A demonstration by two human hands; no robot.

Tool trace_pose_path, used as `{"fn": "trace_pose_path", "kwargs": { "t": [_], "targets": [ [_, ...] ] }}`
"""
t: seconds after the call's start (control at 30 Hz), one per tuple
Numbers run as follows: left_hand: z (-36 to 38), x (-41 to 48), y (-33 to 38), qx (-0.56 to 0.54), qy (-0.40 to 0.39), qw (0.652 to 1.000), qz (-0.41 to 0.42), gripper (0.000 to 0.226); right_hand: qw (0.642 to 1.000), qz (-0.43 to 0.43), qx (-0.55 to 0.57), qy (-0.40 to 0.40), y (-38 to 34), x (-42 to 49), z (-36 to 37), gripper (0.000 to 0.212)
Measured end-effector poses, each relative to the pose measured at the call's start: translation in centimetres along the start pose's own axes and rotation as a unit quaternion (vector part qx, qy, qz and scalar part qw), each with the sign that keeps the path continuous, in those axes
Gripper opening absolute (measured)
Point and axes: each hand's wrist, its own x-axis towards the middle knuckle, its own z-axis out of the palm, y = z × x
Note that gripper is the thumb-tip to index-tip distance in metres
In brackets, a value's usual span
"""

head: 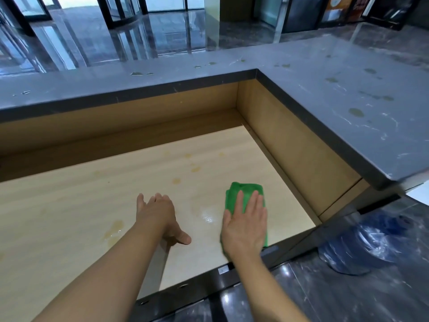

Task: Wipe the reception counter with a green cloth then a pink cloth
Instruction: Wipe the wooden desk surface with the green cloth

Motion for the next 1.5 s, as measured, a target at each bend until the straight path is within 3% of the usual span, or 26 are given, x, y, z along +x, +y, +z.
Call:
{"fn": "trace_pose_path", "kwargs": {
  "t": [0.13,0.27,0.4,0.57,0.73,0.83,0.93,1.13,1.23,1.33,1.5],
  "targets": [
    [-0.5,-0.3,0.5,0.022,-0.016,1.000,-0.006,0.134,0.992,-0.124,0.013,-0.018,-3.7,-2.7,1.4,0.071],
    [-1.0,-0.3,0.9,0.037,-0.025,0.999,-0.001,0.119,0.975,-0.221,0.002,-0.030,-0.5,-1.3,0.4,0.067],
    [-0.7,0.7,0.6,0.028,-0.008,0.999,0.016,0.088,0.987,-0.154,-0.046,0.004,5.0,2.9,-1.1,0.069],
    [0.0,0.9,-0.4,-0.006,0.044,0.999,0.014,0.108,0.999,-0.031,-0.041,0.018,7.5,8.5,-1.8,0.064],
    [-0.2,1.8,-2.1,-0.085,0.081,0.993,0.023,0.103,0.998,0.056,-0.010,0.016,1.6,10.0,-1.6,0.064],
    [-0.5,2.5,-2.9,-0.131,0.099,0.986,0.022,0.098,1.000,0.008,-0.001,0.005,-3.8,10.3,-1.3,0.064],
    [-0.7,3.5,-3.9,-0.157,0.093,0.983,0.007,0.101,0.995,-0.098,-0.002,-0.005,-9.2,10.3,-0.7,0.062],
    [-1.0,4.5,-3.7,-0.126,0.102,0.987,0.003,0.119,0.952,-0.301,-0.037,-0.038,-12.6,11.1,0.2,0.059],
    [-1.4,5.0,-2.7,-0.123,0.086,0.989,0.011,0.127,0.951,-0.306,-0.035,-0.041,-10.5,12.6,-0.4,0.058],
    [-1.9,5.6,-2.5,-0.126,0.080,0.989,0.014,0.119,0.964,-0.262,-0.027,-0.032,-7.7,14.6,-1.3,0.058],
    [-2.2,6.7,-2.7,-0.135,0.089,0.987,0.012,0.081,0.984,-0.179,-0.025,-0.002,-1.8,18.1,-2.2,0.059]
  ]
}}
